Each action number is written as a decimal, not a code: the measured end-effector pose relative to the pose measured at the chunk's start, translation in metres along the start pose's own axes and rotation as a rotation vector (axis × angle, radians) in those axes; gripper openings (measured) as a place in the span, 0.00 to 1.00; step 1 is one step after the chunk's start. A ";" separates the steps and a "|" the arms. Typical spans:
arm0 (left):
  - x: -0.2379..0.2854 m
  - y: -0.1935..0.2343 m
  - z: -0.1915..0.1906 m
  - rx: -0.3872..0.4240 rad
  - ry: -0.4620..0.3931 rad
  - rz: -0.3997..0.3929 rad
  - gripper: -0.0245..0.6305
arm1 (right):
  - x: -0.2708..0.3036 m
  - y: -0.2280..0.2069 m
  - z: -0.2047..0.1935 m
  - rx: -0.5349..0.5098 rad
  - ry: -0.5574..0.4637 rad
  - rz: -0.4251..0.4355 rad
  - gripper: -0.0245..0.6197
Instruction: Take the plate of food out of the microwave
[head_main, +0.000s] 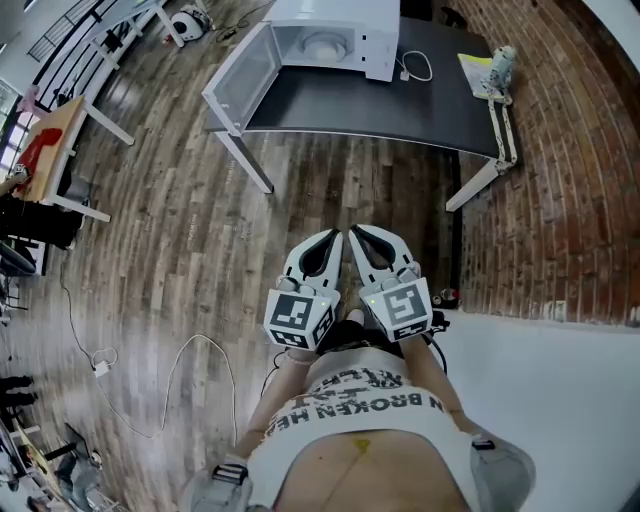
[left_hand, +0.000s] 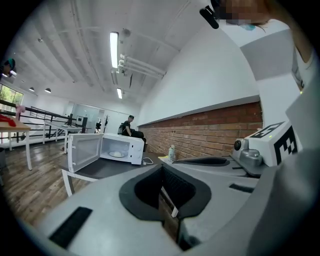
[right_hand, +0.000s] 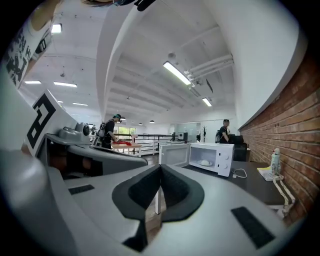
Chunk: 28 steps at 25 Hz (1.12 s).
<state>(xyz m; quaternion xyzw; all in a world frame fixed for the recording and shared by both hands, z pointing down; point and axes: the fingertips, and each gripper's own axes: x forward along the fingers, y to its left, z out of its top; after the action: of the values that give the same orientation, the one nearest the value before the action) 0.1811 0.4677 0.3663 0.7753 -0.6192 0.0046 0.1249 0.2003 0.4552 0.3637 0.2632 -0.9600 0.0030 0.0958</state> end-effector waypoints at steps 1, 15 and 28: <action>0.001 0.003 0.000 -0.002 0.000 0.001 0.05 | 0.003 -0.001 0.000 0.004 0.001 0.001 0.05; 0.067 0.089 0.024 -0.014 0.010 -0.079 0.05 | 0.103 -0.038 0.014 0.014 0.008 -0.072 0.05; 0.102 0.192 0.051 -0.016 0.014 -0.144 0.05 | 0.217 -0.040 0.039 0.007 0.006 -0.110 0.05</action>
<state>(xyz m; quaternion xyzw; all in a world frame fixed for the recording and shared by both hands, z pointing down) 0.0132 0.3206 0.3697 0.8166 -0.5611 -0.0040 0.1352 0.0309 0.3092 0.3638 0.3160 -0.9437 0.0018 0.0978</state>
